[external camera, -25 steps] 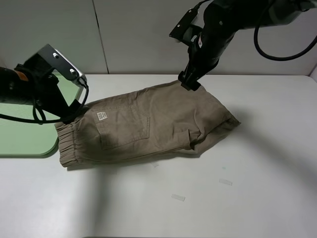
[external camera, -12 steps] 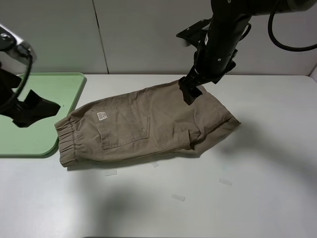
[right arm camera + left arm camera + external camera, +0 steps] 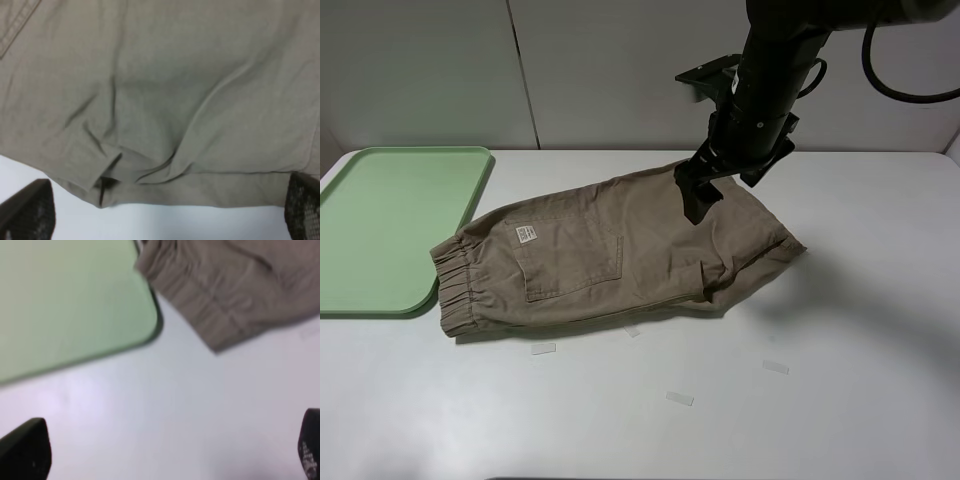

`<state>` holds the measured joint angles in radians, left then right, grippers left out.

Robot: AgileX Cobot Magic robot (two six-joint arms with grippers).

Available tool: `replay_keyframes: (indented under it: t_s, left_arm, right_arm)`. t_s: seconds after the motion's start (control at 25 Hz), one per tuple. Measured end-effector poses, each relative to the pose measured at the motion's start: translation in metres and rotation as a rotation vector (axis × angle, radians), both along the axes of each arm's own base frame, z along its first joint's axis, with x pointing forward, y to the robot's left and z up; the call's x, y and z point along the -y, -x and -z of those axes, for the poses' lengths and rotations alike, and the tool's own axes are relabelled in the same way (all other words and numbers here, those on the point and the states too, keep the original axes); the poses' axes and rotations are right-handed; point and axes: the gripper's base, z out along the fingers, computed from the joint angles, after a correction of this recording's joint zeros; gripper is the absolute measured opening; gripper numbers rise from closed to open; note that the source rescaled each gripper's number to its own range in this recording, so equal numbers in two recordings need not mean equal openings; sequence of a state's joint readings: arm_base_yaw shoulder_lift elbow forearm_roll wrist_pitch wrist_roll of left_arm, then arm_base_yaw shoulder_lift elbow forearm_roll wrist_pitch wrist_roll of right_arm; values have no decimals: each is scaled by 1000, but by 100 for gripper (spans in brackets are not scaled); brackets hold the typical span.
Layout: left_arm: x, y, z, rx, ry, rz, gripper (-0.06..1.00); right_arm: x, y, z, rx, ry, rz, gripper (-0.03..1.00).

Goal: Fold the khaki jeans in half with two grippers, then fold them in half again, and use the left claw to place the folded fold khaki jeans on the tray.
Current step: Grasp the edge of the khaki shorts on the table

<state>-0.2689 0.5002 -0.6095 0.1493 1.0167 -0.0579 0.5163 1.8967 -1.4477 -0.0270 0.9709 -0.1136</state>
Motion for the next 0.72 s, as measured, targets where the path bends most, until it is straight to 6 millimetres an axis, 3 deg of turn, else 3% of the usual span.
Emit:
replay_keyframes:
  t_s: [0.2,0.44,0.72]
  left_arm:
    - [-10,33,0,11,48,-70,96]
    - [-19,68,2,199,115,-74,96]
    - [-20,82,20,264,198,-83,96]
  right_arm:
    - [0,0,0,-1,-2,4,100]
    - [0,0,0,-2,-4,4,100]
    - [0,0,0,-2,-5,5,100]
